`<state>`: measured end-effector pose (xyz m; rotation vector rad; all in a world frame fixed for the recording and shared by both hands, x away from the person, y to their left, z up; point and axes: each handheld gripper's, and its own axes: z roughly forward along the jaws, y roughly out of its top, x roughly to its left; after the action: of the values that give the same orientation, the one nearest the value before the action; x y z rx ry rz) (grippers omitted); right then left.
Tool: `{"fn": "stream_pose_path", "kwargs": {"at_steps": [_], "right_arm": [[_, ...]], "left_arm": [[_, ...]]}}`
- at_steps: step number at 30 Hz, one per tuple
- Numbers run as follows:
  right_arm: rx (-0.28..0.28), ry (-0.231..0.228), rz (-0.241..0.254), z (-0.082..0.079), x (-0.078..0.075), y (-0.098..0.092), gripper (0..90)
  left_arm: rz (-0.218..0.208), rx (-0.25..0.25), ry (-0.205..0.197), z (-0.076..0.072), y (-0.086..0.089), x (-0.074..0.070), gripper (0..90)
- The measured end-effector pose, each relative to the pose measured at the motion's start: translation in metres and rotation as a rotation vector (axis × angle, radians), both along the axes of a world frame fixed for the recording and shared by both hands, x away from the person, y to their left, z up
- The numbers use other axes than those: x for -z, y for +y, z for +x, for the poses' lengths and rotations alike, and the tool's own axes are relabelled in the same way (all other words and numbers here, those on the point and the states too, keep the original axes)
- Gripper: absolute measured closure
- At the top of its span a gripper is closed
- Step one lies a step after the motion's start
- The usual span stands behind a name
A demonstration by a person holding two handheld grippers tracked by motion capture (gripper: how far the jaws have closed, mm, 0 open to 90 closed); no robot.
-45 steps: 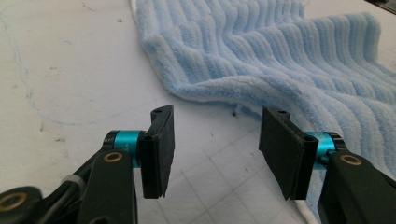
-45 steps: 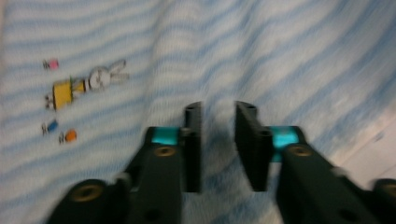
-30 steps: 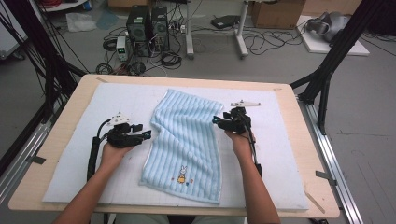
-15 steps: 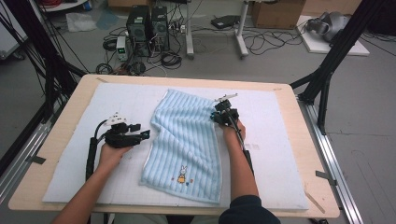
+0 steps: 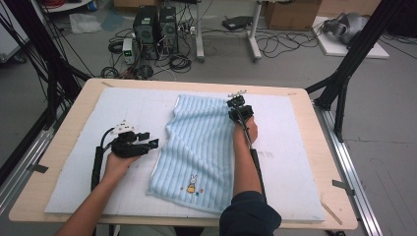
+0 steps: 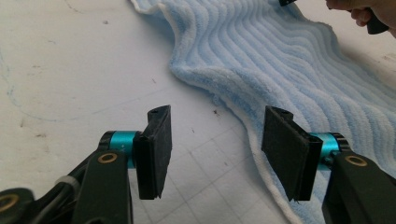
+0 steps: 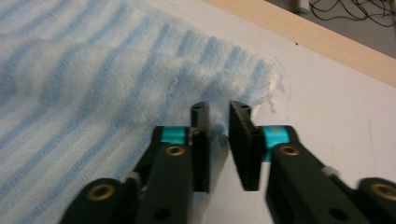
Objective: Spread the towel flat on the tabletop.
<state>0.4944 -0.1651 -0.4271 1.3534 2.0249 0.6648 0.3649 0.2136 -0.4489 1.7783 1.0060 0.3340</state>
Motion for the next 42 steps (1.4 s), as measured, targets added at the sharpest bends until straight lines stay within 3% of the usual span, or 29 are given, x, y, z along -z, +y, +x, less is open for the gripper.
{"fn": "stream_pose_path", "kwargs": {"at_steps": [1, 2, 3, 4, 9, 14, 16, 17, 18, 21, 23, 25, 28, 29, 32, 34, 38, 40, 42], "right_arm": [[-0.036, -0.013, 0.032, -0.004, -0.002, 0.001, 67.7], [-0.036, -0.013, 0.032, -0.004, -0.002, 0.001, 67.7], [-0.064, -0.022, 0.071, -0.011, -0.005, 0.000, 62.9], [-0.064, -0.022, 0.071, -0.011, -0.005, 0.000, 62.9], [-0.144, -0.033, 0.177, -0.042, -0.013, -0.011, 56.5], [-0.206, 0.042, 0.256, -0.076, -0.005, -0.024, 52.8], [-0.213, 0.051, 0.280, -0.083, -0.002, -0.027, 53.4], [-0.221, 0.065, 0.309, -0.097, 0.004, -0.032, 56.8], [-0.227, 0.100, 0.312, -0.101, 0.007, -0.033, 57.6], [-0.275, 0.126, 0.306, -0.112, 0.015, -0.031, 59.5], [-0.290, 0.096, 0.270, -0.117, 0.019, -0.029, 63.7], [-0.306, 0.089, 0.250, -0.118, 0.018, -0.031, 85.6], [-0.272, 0.057, 0.190, -0.118, 0.017, -0.033, 86.6], [-0.255, 0.042, 0.154, -0.118, 0.017, -0.033, 86.6], [-0.216, 0.043, 0.160, -0.117, 0.017, -0.040, 83.9], [-0.201, 0.025, 0.137, -0.120, 0.016, -0.042, 75.0], [-0.197, 0.005, 0.186, -0.124, 0.012, -0.049, 63.2], [-0.199, -0.004, 0.212, -0.128, 0.009, -0.052, 60.0], [-0.210, -0.002, 0.235, -0.133, 0.007, -0.055, 57.8]], "left_arm": [[-0.001, 0.003, -0.001, 0.000, 0.000, 0.000, 44.6], [-0.001, 0.003, -0.001, 0.000, 0.000, 0.000, 46.4], [0.003, 0.011, -0.007, 0.000, -0.001, 0.000, 49.2], [0.009, 0.023, -0.007, -0.001, -0.001, 0.000, 49.2], [0.056, 0.068, -0.022, -0.002, -0.008, 0.000, 63.1], [0.078, 0.079, -0.001, -0.002, -0.013, 0.000, 69.0], [0.081, 0.082, 0.005, -0.002, -0.013, 0.000, 69.0], [0.083, 0.080, 0.005, -0.002, -0.014, 0.000, 68.8], [0.081, 0.073, 0.009, -0.001, -0.013, 0.000, 68.3], [0.066, 0.051, 0.011, 0.000, -0.011, 0.000, 64.9], [0.056, 0.042, 0.011, 0.000, -0.010, 0.000, 62.7], [0.052, 0.038, 0.011, 0.000, -0.010, 0.000, 61.9], [0.057, 0.047, 0.012, 0.000, -0.010, 0.000, 61.9], [0.055, 0.048, 0.011, 0.000, -0.011, 0.000, 61.9], [0.060, 0.056, 0.013, -0.001, -0.012, 0.000, 62.0], [0.059, 0.055, 0.011, -0.001, -0.013, 0.000, 62.1], [0.051, 0.060, 0.010, 0.000, -0.013, 0.000, 62.2], [0.018, 0.049, 0.014, 0.001, -0.014, 0.000, 62.5], [0.030, 0.065, 0.035, 0.004, -0.018, 0.000, 63.6]]}}
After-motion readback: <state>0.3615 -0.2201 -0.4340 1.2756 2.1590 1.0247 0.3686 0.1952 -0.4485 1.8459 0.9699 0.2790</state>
